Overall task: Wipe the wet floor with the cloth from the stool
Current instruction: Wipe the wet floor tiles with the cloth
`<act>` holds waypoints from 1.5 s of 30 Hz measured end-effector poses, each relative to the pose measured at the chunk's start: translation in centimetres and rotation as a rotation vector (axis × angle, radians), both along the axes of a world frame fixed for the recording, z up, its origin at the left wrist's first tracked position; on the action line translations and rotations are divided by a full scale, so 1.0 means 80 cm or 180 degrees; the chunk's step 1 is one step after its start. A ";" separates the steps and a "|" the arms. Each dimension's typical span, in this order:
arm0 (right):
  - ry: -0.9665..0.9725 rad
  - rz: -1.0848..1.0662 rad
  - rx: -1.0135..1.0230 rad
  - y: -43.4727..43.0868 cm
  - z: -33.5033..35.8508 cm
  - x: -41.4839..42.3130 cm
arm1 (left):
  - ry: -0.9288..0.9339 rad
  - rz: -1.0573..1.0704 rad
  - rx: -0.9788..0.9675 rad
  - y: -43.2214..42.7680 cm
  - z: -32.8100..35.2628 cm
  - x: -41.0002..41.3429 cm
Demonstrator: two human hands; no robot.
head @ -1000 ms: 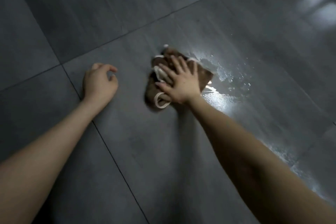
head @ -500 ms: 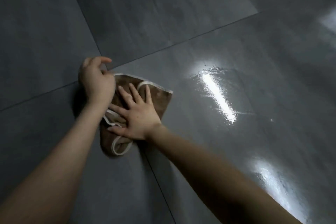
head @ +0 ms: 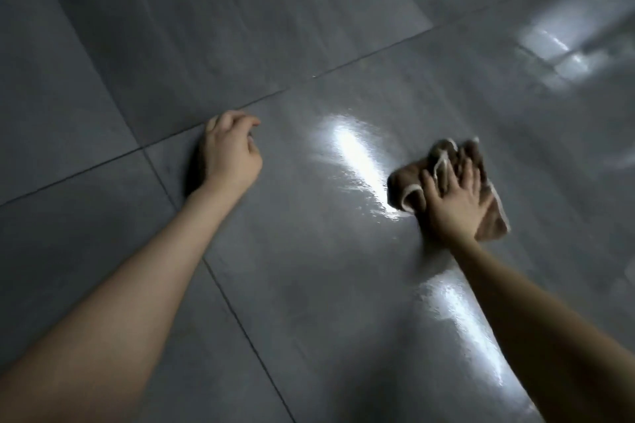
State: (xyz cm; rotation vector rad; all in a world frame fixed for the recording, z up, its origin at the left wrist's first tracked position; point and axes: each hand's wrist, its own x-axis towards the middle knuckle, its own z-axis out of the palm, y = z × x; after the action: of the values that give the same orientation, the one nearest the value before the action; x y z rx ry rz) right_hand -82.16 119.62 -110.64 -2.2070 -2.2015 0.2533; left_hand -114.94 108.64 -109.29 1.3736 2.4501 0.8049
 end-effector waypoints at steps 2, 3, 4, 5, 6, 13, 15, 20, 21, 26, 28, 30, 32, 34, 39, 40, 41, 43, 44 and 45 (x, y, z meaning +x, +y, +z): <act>-0.0040 -0.0408 -0.0038 -0.064 0.002 0.062 | 0.0016 -0.0402 -0.0179 0.027 -0.002 0.030; -0.0056 -0.0557 -0.0059 -0.099 0.003 0.082 | 0.0039 -0.0593 -0.0290 0.037 -0.003 0.045; -0.0068 -0.0690 -0.0095 -0.130 0.003 0.092 | 0.0081 -0.0776 -0.0397 0.046 -0.004 0.060; -0.0073 -0.0806 -0.0152 -0.153 0.002 0.094 | 0.0131 -0.0953 -0.0491 0.053 -0.007 0.073; -0.0087 -0.0855 -0.0214 -0.165 -0.001 0.088 | 0.0183 -0.1098 -0.0559 0.058 -0.010 0.084; 0.0220 0.2386 0.0210 -0.105 -0.014 -0.075 | -0.0192 -0.0495 0.0050 0.080 0.001 0.081; 0.0264 0.2700 0.0310 -0.048 -0.012 -0.106 | -0.0001 -0.0441 0.0042 0.088 -0.001 0.079; 0.0142 0.0216 0.0156 -0.001 -0.009 -0.007 | 0.0406 -0.1318 -0.0796 0.112 -0.005 0.145; 0.0068 -0.0164 0.0112 -0.027 -0.007 0.035 | 0.0425 -0.1438 -0.1031 0.123 0.002 0.160; -0.0056 -0.1500 -0.0164 -0.163 -0.001 0.156 | 0.0573 -0.1727 -0.2144 0.177 0.032 0.194; -0.0182 -0.1506 -0.0326 -0.164 -0.002 0.150 | 0.0634 -0.1740 -0.2465 0.181 0.039 0.204; -0.0122 -0.1015 -0.0330 -0.127 -0.001 0.133 | 0.0699 -0.1694 -0.2529 0.182 0.037 0.210; -0.0033 -0.0191 -0.0158 -0.065 -0.002 0.106 | 0.0693 -0.1565 -0.2499 0.183 0.032 0.214; -0.0002 0.0469 -0.0092 0.011 -0.006 0.066 | 0.0643 -0.1452 -0.2474 0.186 0.028 0.220; 0.0027 0.1293 -0.0129 0.177 -0.005 -0.041 | 0.0613 -0.1296 -0.2644 0.195 0.028 0.227; 0.0042 0.1361 -0.0150 0.197 -0.005 -0.044 | 0.0612 -0.1295 -0.2648 0.195 0.026 0.225; 0.0073 0.1373 -0.0147 0.211 -0.006 -0.039 | 0.0626 -0.1287 -0.2624 0.195 0.024 0.222; 0.0187 0.1169 -0.0072 0.224 -0.007 -0.004 | 0.0711 -0.1304 -0.2634 0.195 0.021 0.219; 0.0263 0.0942 -0.0017 0.221 -0.008 0.023 | 0.0743 -0.1320 -0.2664 0.196 0.021 0.219; 0.0322 0.0655 0.0030 0.214 -0.008 0.055 | 0.0761 -0.1333 -0.2703 0.196 0.021 0.219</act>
State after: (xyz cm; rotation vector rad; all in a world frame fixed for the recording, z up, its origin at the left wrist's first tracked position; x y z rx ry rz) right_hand -77.76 136.73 -111.26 -1.9166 -2.3682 0.3483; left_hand -97.44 124.35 -107.62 1.5465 2.0900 -0.4741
